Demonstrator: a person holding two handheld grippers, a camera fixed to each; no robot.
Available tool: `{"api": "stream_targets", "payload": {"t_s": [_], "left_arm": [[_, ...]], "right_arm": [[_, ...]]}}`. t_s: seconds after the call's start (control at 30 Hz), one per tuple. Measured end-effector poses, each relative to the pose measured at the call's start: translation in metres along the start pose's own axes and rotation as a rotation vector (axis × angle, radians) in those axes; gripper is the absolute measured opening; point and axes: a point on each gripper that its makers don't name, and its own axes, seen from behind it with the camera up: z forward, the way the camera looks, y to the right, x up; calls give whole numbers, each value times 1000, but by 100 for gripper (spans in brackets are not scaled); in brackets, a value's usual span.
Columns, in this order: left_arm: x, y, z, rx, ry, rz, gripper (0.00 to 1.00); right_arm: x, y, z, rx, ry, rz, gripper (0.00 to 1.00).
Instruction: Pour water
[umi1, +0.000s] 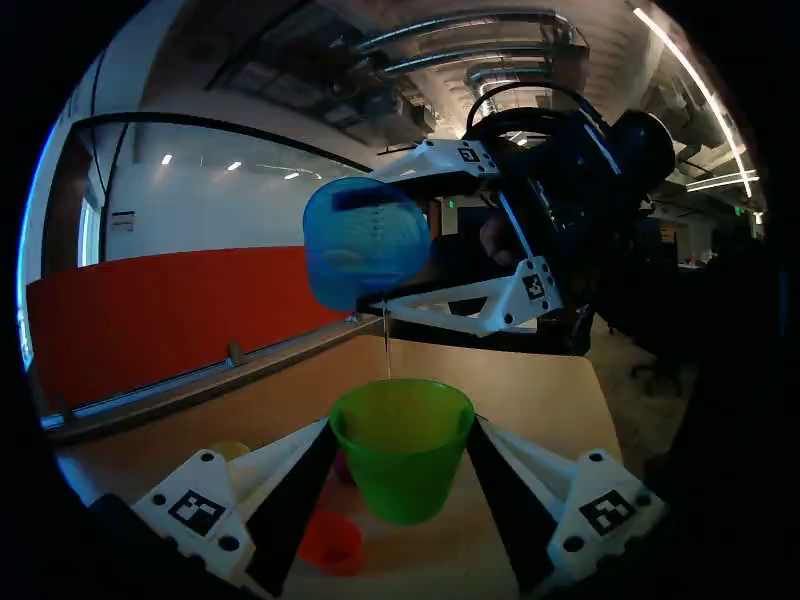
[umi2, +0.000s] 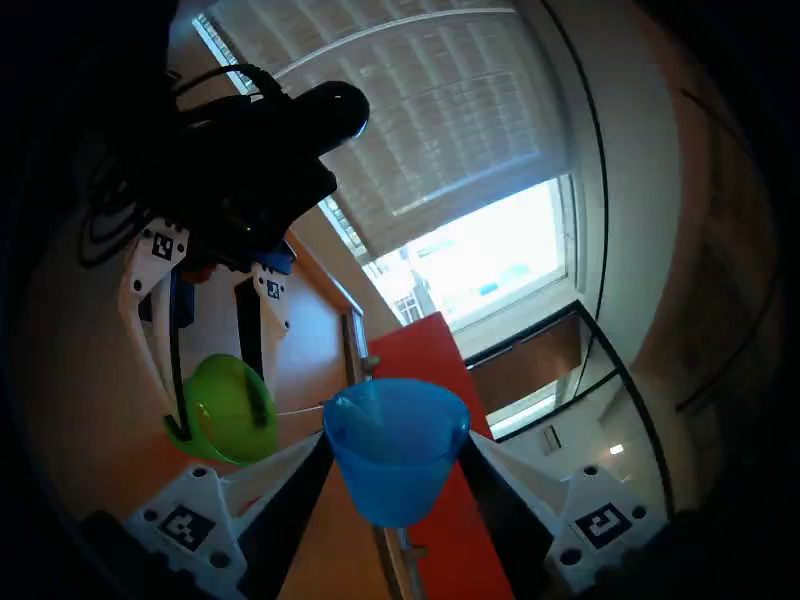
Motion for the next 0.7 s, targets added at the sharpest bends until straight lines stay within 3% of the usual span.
{"api": "stream_targets", "payload": {"t_s": [0.7], "left_arm": [[4,3,0,-7,7,14,87]], "right_arm": [[5,12,-2,-37,0,-92,89]]}}
